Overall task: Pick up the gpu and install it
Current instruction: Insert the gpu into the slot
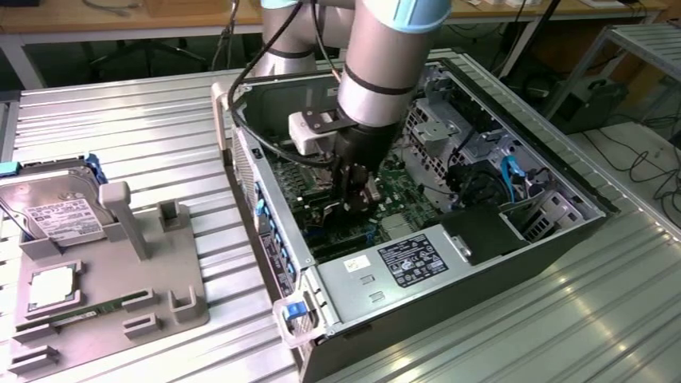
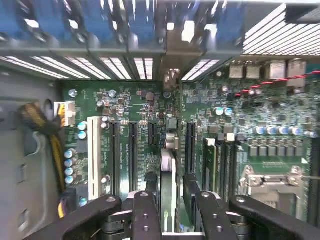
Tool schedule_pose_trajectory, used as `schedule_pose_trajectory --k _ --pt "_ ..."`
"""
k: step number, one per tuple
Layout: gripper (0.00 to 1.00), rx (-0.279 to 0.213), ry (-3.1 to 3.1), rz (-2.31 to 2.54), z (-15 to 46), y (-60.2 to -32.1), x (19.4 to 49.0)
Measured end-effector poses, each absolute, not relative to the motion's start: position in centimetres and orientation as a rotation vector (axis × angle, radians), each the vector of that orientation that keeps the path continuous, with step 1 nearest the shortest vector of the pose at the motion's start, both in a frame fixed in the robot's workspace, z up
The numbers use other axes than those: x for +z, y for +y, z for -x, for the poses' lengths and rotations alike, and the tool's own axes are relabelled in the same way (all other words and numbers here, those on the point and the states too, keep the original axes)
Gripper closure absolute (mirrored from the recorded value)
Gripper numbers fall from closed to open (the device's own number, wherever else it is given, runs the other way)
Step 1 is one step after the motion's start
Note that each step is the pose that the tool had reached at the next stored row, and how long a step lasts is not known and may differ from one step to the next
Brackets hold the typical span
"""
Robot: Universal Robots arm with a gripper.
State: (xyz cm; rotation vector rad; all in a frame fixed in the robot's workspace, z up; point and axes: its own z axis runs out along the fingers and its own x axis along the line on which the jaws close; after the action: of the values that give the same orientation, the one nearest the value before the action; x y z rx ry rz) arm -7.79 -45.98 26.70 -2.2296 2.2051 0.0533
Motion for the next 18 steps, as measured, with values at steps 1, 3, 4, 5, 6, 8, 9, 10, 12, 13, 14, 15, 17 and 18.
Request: schedule_pose_trajectory --k 1,3,4,5,6,8,9,10,12,13,14,15,17,18 --pt "0.65 0.053 2.205 2.23 7.8 -46.0 27.4" --pt "0.65 0.053 2.205 2.23 7.8 -46.0 28.3" --pt "0.65 0.053 2.205 2.23 7.8 -46.0 29.3" --pt "0.65 0.053 2.205 2.23 7.8 -46.0 29.3" --pt "0.66 0.053 2.205 2.23 7.8 -46.0 29.3" --pt "0.8 0.053 2.205 2.23 7.8 -46.0 29.3" --pt "0.85 0.053 2.205 2.23 7.8 -46.0 29.3" --pt "0.85 0.053 2.205 2.23 7.8 -46.0 29.3" --pt "0.89 0.053 2.205 2.23 7.8 -46.0 29.3" --pt "0.89 0.053 2.205 2.23 7.8 -46.0 29.3" --pt "0.89 0.053 2.205 2.23 7.8 -46.0 29.3" --pt "0.89 0.053 2.205 2.23 7.8 -46.0 29.3" --pt "0.89 0.053 2.205 2.23 7.8 -46.0 29.3" --pt "0.89 0.053 2.205 2.23 7.8 -46.0 29.3"
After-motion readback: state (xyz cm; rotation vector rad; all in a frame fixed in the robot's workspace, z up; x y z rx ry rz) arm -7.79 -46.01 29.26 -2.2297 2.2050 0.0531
